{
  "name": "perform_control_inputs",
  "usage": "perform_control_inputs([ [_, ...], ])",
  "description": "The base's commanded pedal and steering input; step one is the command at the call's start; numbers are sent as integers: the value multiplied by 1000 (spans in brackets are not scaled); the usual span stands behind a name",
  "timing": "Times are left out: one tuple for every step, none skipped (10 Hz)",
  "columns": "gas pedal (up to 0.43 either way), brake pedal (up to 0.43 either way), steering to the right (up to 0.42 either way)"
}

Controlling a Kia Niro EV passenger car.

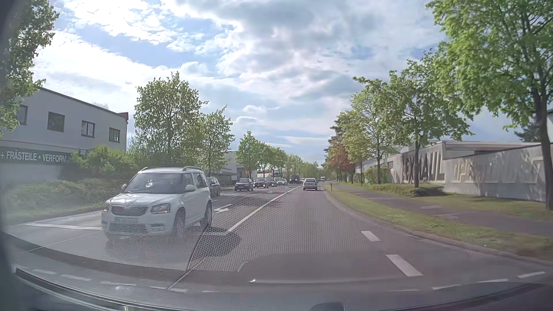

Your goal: Follow the waypoints while adhering to traffic rules and regulations

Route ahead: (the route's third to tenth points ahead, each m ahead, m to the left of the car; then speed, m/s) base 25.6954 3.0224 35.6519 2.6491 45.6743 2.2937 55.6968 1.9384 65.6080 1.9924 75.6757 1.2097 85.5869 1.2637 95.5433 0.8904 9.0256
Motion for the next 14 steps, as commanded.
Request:
perform_control_inputs([
  [197,0,5],
  [197,0,5],
  [197,0,5],
  [197,0,5],
  [197,0,5],
  [197,0,5],
  [197,0,5],
  [197,0,5],
  [197,0,5],
  [197,0,5],
  [197,0,5],
  [197,0,5],
  [197,0,5],
  [197,0,5],
])
